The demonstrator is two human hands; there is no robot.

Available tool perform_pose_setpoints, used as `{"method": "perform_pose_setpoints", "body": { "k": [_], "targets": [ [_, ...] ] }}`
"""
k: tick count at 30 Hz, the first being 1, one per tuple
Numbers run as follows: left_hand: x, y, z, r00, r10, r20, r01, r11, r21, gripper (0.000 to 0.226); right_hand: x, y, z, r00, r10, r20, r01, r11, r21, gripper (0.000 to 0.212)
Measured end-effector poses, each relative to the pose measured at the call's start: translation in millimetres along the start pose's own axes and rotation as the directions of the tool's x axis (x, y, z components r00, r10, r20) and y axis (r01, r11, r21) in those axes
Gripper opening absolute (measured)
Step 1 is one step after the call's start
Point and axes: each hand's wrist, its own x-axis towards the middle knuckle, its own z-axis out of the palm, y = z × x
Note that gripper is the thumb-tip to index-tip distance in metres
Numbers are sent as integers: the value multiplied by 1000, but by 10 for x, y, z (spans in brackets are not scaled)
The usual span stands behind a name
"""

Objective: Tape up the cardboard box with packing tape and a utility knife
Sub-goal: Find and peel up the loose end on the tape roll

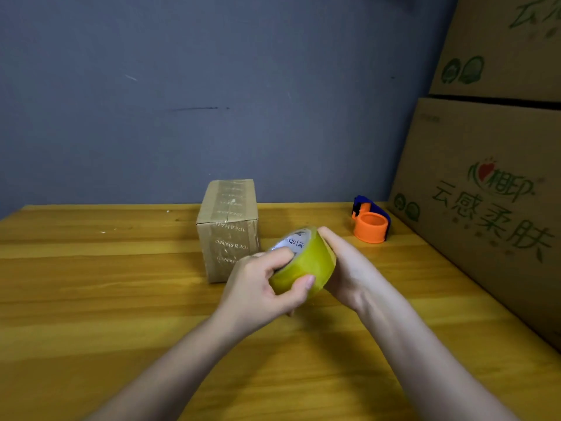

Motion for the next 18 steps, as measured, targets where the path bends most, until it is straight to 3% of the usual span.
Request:
{"method": "perform_pose_setpoints", "body": {
  "k": [3,5,7,8,9,11,14,18],
  "targets": [
    [4,1,-11,999,-47,-2,47,996,-77,32,41,6,-76,998,-35,-50,28,992,-120,29],
    [23,-17,-25,991,-130,-5,128,983,-129,28,36,14,-107,968,-184,-173,130,949,-287,16],
    [61,-18,-35,975,-223,-17,219,967,-126,25,-26,22,-113,836,-460,-300,311,846,-433,20],
    [80,-25,-25,966,-257,-26,255,964,-72,26,-86,14,-89,766,-578,-280,397,769,-502,22],
    [103,-26,-6,962,-269,-39,271,962,32,26,-135,13,-38,743,-637,-204,447,700,-556,25],
    [160,-19,46,957,-281,-66,288,921,263,23,-223,36,124,822,-570,-17,439,651,-620,41],
    [235,-4,104,941,-337,-16,321,880,350,45,-273,95,277,875,-481,61,339,516,-787,72],
    [289,4,129,962,-244,121,166,878,449,71,-226,35,282,860,-510,-1,293,495,-818,63]
  ]
}}
